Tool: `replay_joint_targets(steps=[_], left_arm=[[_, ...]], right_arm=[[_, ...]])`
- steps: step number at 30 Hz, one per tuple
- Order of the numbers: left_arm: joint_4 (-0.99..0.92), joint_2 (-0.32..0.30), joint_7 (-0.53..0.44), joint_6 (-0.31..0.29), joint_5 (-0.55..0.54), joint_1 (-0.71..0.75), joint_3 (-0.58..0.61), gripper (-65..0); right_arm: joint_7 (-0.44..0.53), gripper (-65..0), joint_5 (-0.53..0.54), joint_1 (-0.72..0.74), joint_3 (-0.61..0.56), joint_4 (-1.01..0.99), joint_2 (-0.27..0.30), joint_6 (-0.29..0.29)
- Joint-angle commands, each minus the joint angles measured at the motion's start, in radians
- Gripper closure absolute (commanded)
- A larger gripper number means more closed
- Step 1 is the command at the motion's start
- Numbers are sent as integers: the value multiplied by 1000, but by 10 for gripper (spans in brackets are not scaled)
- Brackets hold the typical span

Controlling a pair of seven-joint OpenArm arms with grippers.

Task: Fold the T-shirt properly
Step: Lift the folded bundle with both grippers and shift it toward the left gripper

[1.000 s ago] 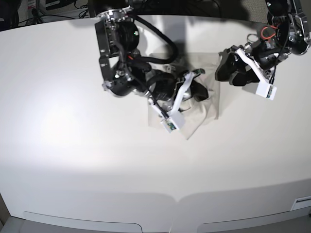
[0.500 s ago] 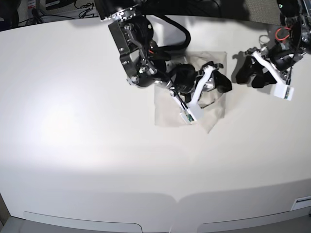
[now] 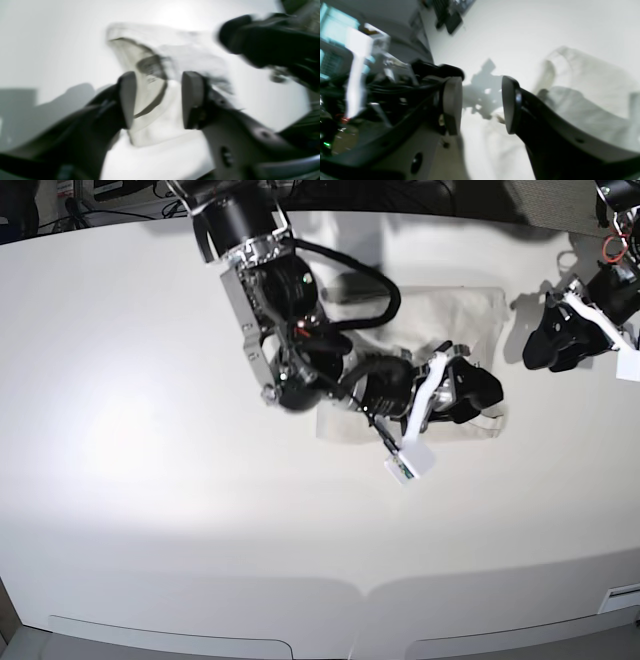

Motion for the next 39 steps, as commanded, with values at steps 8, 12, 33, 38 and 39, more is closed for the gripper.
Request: replay_joint_targets(steps=[8,12,33,38,39], left_arm=[[16,132,5,-8,-99,-5,-2,0],[13,180,19,-8,-95,-5,46,0],[-249,282,-493,-8,739,71,231,0],[-391,156,-545,63,810,-10,230,0],[-406,126,-556,84,806,-23,230,0]], right_arm=[[-87,0,-171,157,111,18,23,8],[-77,0,-220,161,110,17,93,8],[97,0,-465,132,58,-266,181,10],[100,0,-467,75,58,-265,212,23],[100,0,-467,62,58,-262,222,23]])
